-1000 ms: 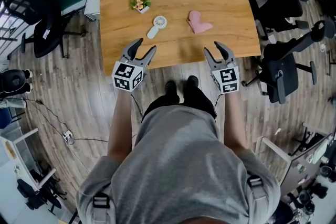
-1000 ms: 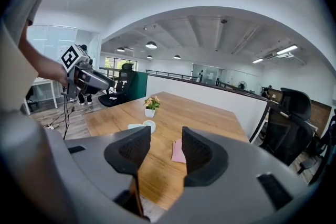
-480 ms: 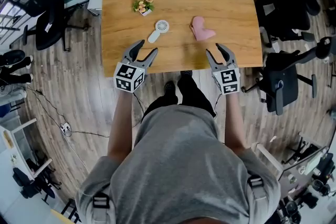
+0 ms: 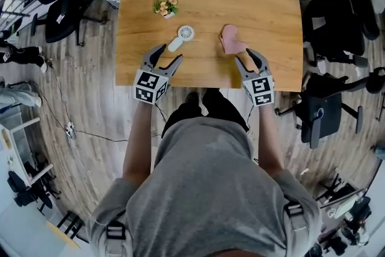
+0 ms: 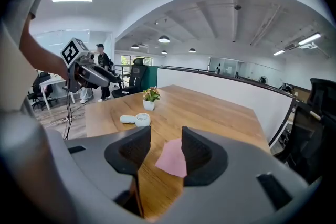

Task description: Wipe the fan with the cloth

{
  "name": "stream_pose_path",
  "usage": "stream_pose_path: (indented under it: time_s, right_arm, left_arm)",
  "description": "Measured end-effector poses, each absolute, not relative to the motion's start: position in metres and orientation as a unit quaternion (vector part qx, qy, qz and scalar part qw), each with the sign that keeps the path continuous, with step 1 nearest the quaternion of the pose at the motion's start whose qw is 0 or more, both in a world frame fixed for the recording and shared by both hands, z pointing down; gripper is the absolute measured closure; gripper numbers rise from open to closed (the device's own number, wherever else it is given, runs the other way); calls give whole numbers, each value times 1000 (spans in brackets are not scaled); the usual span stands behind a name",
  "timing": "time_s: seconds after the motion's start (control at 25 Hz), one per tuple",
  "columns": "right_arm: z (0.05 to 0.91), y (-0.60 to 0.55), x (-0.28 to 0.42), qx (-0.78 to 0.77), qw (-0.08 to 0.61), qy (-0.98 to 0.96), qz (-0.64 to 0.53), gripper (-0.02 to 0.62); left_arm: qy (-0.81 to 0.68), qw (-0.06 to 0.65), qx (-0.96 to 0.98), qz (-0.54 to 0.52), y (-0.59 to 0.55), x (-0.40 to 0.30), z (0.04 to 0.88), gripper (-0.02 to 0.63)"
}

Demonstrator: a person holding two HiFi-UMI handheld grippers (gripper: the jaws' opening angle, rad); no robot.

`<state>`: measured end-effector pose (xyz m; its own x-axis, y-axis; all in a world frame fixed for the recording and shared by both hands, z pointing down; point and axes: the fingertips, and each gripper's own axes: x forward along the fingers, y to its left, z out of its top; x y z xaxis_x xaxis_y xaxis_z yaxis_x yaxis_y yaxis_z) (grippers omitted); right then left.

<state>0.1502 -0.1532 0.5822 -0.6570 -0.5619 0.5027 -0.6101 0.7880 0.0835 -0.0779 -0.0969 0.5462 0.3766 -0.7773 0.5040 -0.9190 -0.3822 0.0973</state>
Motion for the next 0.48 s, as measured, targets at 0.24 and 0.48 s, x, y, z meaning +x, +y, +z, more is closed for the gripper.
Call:
stream_pose_path:
  time_s: [0.24, 0.48]
  right_arm:
    - [595, -168, 149, 281, 271, -919, 46, 403]
    - [612, -177, 150, 253, 292, -921, 44, 403]
  left_arm:
    - [-539, 183, 794, 212, -112, -71, 561, 316]
    - [-534, 189, 789, 238, -127, -64, 581, 301]
